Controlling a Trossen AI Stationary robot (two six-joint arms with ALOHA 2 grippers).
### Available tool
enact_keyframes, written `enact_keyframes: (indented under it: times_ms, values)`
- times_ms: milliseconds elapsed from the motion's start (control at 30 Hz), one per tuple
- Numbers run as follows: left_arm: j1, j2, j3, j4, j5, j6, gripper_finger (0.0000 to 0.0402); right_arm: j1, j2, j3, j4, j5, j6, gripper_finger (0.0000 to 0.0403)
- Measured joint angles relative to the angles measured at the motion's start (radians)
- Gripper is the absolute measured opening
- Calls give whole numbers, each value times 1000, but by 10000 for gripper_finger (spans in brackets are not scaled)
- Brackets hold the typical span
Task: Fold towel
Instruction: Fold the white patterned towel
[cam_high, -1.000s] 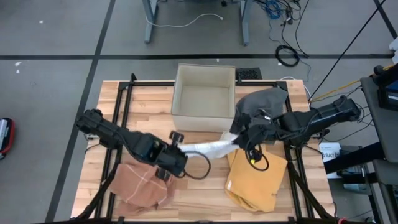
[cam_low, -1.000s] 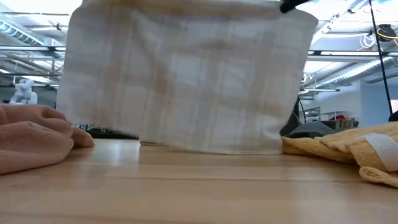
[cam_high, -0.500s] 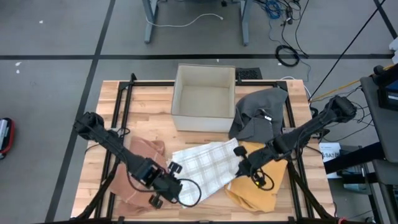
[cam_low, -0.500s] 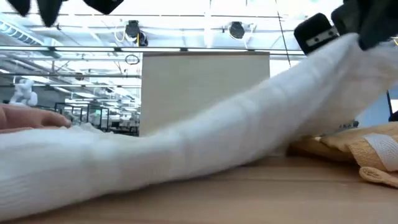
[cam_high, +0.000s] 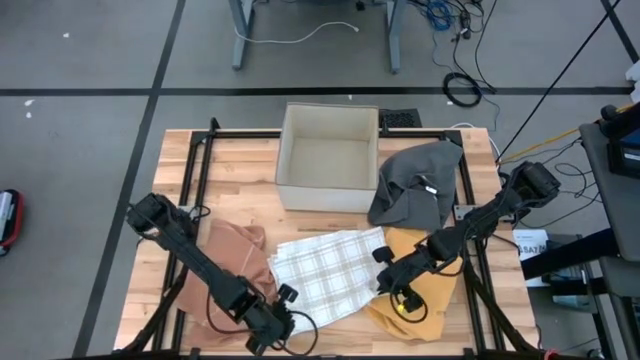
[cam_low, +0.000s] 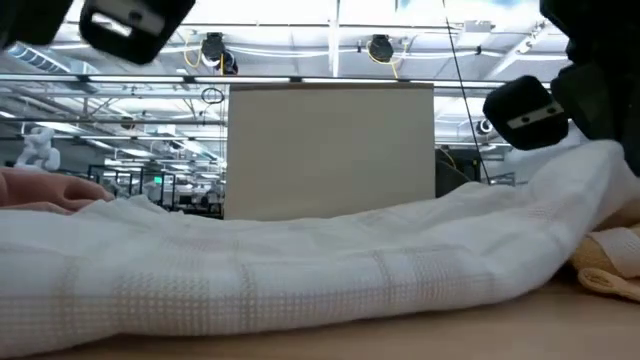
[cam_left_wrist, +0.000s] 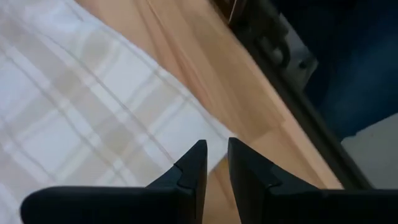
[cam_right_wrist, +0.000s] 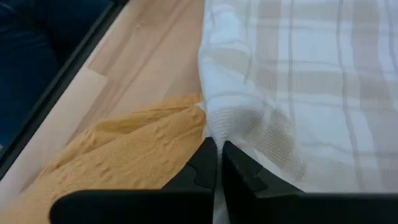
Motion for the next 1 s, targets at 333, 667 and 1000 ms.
enact_keyframes:
  times_ms: [333, 667, 1000]
  values:
    - [-46, 45, 0, 7, -72, -24, 71, 0, -29, 0, -10, 64, 57, 128]
    - [-93, 39, 1, -70, -86, -145, 71, 0, -35, 5, -64, 110, 125, 208]
    - [-131, 39, 1, -144, -119, -260, 71, 1, -35, 41, -81, 157, 124, 202]
